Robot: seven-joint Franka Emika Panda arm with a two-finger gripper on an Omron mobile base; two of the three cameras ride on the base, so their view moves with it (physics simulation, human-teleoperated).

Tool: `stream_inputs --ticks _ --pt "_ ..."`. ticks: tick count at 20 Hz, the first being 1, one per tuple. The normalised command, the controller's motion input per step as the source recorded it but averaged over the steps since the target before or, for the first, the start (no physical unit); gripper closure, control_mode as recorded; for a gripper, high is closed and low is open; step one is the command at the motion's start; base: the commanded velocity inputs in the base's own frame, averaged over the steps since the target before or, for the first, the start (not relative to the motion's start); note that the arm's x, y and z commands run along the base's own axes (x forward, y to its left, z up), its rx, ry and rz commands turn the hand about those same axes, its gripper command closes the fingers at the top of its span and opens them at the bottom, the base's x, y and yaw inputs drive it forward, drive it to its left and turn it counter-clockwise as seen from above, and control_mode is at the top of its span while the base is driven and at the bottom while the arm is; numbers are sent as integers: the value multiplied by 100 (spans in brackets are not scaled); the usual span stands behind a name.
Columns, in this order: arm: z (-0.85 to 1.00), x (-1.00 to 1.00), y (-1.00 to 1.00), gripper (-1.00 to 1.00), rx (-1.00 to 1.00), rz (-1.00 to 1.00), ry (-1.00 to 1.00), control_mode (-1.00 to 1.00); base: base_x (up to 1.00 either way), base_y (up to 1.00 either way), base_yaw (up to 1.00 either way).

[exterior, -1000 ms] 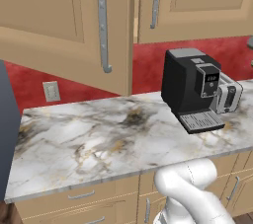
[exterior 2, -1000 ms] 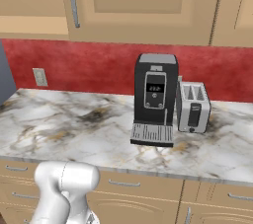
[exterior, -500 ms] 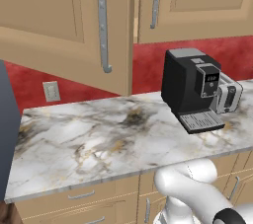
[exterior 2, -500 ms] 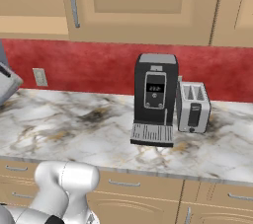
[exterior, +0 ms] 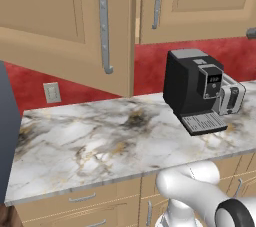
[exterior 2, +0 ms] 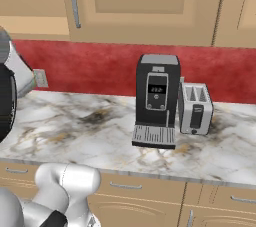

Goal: Open the cabinet directly in front. Then move the beer and the cup to the dining counter with the jar on it.

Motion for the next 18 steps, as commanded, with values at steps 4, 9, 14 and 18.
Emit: stream_inputs --ticks 4,9,14,18 --pt "-68 39 0 -100 12 4 0 -100 0 0 0" --pt "-51 37 0 -100 13 3 -1 -100 0 0 0" --pt "-28 38 0 -100 14 0 1 -100 0 0 0" --pt "-13 41 1 -100 10 5 10 -100 0 0 0"
